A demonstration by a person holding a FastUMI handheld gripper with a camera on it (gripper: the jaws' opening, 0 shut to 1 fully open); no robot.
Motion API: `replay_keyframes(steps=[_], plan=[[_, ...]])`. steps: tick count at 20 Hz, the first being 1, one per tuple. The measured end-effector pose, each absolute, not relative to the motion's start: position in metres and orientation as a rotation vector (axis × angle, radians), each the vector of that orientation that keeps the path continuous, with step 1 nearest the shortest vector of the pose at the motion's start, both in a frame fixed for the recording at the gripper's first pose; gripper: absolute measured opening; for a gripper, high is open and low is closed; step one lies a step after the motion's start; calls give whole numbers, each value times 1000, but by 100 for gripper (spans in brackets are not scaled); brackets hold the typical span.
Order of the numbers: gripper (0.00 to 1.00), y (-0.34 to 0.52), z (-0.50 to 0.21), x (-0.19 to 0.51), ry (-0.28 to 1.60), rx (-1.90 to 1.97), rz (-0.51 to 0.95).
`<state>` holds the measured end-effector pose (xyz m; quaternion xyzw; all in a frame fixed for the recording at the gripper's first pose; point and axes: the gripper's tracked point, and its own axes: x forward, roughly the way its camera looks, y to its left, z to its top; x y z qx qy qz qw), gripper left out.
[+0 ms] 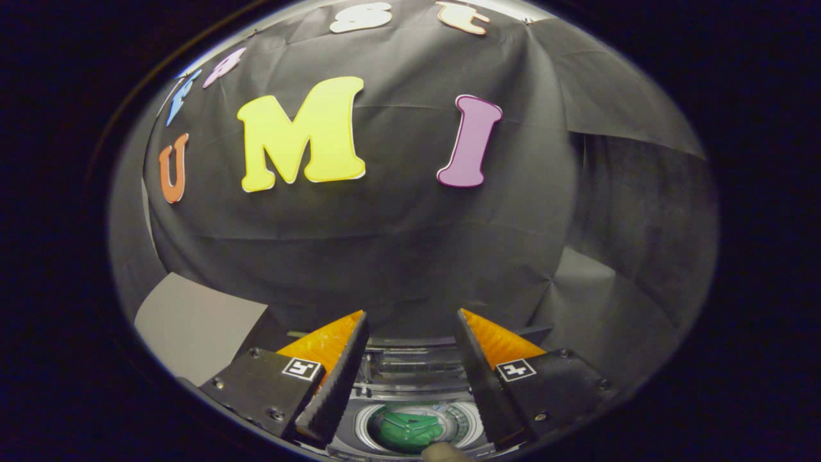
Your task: Put the clothes into the washing machine and then close the washing machine lid.
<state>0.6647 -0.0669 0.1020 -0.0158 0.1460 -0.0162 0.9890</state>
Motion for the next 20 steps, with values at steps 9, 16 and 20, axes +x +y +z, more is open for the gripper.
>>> replay_keyframes(steps=[9,16,20], plan=[[85,-77,68,726,368,-13,-25],[85,-87,35,740,389,-25,-14],[91,-91,30,736,366,-7,-4]])
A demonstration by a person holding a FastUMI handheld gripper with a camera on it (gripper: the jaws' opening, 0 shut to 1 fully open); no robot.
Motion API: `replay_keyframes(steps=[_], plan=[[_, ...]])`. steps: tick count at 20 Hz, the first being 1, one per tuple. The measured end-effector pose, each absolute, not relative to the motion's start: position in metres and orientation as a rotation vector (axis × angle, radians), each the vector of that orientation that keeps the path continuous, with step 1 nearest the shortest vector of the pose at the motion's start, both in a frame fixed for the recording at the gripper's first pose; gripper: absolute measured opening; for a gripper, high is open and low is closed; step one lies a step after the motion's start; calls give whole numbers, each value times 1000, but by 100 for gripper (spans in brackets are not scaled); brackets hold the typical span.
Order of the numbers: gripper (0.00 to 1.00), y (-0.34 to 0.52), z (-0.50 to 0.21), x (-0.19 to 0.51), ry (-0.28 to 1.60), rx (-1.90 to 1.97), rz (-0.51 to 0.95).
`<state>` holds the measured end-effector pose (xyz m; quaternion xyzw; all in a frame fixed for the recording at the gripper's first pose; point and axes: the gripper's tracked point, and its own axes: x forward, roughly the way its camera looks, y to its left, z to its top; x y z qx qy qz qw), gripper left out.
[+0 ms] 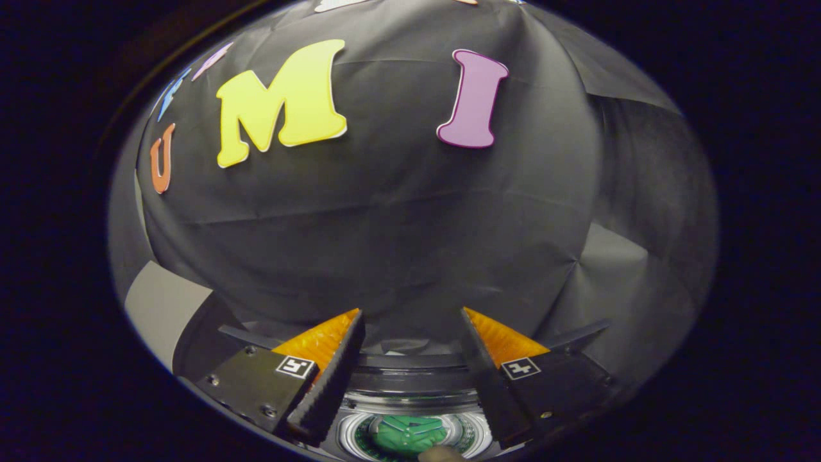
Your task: Put the clothes into the washing machine and then close the washing machine lid.
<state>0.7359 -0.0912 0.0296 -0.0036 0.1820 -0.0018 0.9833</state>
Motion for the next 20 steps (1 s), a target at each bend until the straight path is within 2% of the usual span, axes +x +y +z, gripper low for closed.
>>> replay_keyframes(steps=[11,20], plan=[[91,-90,30,712,243,-8,-35],[91,-92,20,659,113,-14,-64]])
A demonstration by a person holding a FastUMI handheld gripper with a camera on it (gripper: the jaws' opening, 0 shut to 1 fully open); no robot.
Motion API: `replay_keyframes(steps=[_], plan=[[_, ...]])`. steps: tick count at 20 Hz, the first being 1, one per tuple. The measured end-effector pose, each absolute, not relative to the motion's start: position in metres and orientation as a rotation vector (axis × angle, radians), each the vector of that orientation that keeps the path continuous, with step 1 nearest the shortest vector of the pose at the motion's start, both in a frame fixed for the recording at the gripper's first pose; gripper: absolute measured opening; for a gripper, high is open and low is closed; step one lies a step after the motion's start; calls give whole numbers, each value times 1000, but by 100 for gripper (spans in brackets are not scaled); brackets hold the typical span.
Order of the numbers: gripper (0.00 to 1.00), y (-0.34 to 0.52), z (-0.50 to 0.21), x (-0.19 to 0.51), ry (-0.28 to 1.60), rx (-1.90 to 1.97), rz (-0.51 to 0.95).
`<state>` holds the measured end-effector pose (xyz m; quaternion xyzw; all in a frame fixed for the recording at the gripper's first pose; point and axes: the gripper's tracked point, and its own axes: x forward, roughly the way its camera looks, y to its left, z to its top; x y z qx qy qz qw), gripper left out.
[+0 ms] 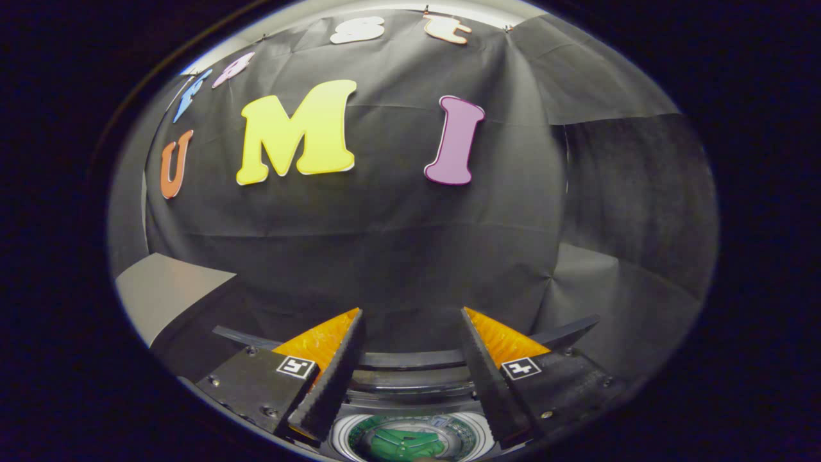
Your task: Put the clothes into the washing machine and then close the washing machine lid.
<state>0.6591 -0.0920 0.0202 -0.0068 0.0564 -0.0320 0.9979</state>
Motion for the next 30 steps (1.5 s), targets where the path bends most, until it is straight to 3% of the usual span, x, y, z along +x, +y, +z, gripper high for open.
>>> replay_keyframes(steps=[30], plan=[[92,-104,-64,541,249,-56,-103]])
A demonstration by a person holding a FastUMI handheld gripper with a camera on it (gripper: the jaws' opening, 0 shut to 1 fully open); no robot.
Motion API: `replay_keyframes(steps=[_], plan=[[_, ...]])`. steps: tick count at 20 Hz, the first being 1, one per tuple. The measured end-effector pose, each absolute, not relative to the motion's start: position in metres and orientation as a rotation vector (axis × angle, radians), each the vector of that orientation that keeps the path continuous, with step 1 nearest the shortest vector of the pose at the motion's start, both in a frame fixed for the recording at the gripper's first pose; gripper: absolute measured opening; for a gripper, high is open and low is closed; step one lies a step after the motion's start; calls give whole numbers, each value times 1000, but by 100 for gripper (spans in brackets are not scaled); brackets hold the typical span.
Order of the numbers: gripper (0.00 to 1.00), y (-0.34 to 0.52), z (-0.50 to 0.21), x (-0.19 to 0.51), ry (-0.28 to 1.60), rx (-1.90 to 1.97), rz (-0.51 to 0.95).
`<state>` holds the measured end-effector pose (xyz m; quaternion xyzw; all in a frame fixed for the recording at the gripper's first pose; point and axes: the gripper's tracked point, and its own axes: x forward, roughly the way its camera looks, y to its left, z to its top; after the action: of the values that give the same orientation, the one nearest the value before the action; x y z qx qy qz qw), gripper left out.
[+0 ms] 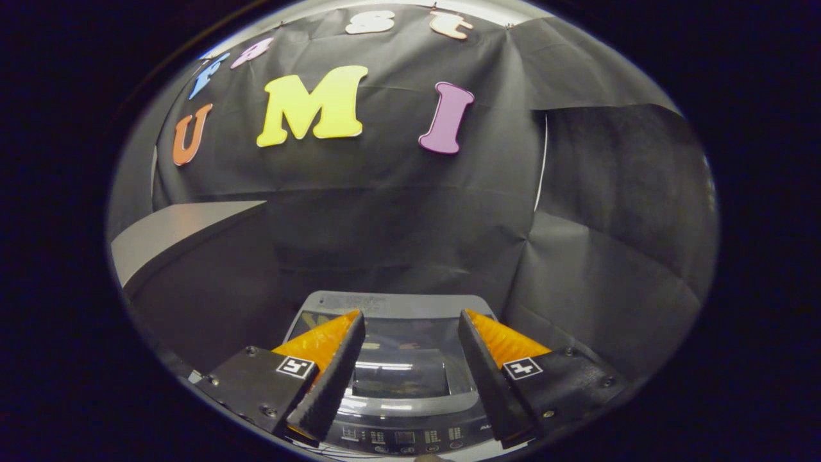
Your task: Put the clothes into the washing machine and then close the washing machine lid.
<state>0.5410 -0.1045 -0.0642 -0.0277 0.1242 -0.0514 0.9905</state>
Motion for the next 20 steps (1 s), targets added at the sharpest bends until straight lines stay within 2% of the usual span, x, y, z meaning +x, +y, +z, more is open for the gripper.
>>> replay_keyframes(steps=[9,14,20], plan=[[92,-89,-106,476,322,-53,-29],[92,-68,-115,389,318,-52,-33],[92,-45,-90,267,234,-69,-85]])
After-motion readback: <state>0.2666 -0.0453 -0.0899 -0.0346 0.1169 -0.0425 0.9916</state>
